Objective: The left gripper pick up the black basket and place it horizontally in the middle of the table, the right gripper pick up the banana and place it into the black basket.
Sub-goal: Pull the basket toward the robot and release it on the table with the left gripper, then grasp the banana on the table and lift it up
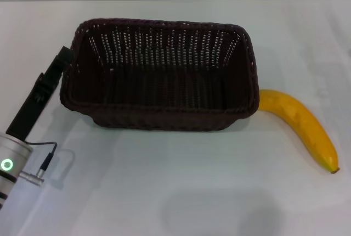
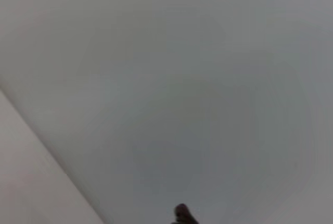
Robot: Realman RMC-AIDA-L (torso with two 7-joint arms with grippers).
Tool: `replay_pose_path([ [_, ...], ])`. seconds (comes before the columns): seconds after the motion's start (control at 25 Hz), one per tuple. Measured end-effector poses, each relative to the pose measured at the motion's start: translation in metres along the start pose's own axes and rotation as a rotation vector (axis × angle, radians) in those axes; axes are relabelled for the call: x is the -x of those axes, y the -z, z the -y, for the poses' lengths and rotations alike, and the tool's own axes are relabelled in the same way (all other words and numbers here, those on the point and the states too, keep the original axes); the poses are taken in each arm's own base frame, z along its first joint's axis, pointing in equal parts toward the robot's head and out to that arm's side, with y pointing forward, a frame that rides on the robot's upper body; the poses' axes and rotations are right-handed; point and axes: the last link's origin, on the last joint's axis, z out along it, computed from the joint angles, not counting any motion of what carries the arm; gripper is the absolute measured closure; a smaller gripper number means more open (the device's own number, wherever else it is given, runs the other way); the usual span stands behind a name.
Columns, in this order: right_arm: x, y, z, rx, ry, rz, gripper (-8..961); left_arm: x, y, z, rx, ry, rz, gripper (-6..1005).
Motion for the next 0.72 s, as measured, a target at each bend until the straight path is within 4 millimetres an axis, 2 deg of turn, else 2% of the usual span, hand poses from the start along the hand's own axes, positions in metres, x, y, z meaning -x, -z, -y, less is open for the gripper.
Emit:
replay_pose_path([
  [0.04, 0.000, 0.000, 0.000, 0.000, 0.000, 0.000, 83, 0.001, 0.001, 0.000, -0.001, 0.005, 0.001, 807],
  [0.16, 0.000, 0.000, 0.000, -0.001, 0.000, 0.000, 84, -0.001, 0.009, 0.003, -0.018, 0.034, -0.027, 676],
  [0.48, 0.000, 0.001, 0.001, -0.003, -0.001, -0.001, 84, -0.027, 0.043, 0.015, -0.064, 0.014, -0.180, 380],
  [0.56, 0.000, 0.001, 0.001, -0.004, -0.001, -0.001, 83, -0.034, 0.050, 0.018, -0.080, -0.012, -0.209, 152],
  [0.72, -0.001, 0.003, 0.004, -0.008, -0.025, -0.002, 83, -0.049, 0.060, 0.033, -0.167, -0.087, -0.223, 121],
])
